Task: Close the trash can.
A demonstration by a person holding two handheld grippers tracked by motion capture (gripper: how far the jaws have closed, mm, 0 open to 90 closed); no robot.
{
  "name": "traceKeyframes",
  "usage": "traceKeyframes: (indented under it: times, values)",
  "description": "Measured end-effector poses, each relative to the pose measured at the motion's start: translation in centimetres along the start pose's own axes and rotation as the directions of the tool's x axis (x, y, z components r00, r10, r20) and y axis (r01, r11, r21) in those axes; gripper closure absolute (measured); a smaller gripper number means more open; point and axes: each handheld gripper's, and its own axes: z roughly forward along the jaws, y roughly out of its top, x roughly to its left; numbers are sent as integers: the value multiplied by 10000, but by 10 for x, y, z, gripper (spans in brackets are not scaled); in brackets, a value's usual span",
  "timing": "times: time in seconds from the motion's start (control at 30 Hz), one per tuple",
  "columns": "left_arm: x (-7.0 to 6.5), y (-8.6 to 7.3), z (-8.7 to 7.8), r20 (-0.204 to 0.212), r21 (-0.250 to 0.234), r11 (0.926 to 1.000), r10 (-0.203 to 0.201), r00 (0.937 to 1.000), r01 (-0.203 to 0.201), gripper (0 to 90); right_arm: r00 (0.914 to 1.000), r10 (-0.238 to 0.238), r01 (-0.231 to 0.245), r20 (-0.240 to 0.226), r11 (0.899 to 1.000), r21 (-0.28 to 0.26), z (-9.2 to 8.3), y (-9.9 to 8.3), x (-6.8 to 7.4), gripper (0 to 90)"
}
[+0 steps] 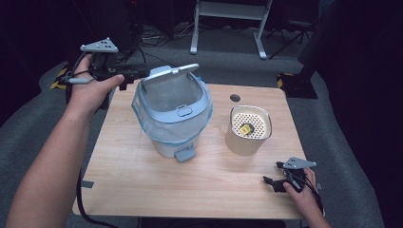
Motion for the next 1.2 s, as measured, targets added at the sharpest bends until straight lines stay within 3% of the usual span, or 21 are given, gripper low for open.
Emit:
traceKeyframes:
  times: [0.13,0.23,0.4,0.67,0.8,0.93,1.2]
  values:
    - [-11,-2,9,-168,70,9999,148,9997,-146,456,10000,0,0,0,10000,0,0,0,0,114]
    - [-17,-6,16,3,132,9999,38,10000,-38,415,10000,-9,9,1,10000,-3,0,0,0,114]
    - [-25,-12,30,137,387,9992,51,9999,-56,398,10000,0,0,1,10000,0,0,0,0,114]
    - [-32,-22,50,-17,605,9981,74,10000,-73,372,10000,1,-1,-1,10000,0,0,0,0,114]
    - [-36,-28,60,148,895,9954,316,9994,-328,370,10000,0,0,0,10000,1,0,0,0,114]
    - [-36,-30,64,125,1138,9915,616,9980,-626,346,10000,-1,1,1,10000,1,0,0,0,114]
    - [-36,-33,66,121,959,9931,661,9977,-670,349,10000,1,-1,2,10000,1,0,0,0,114]
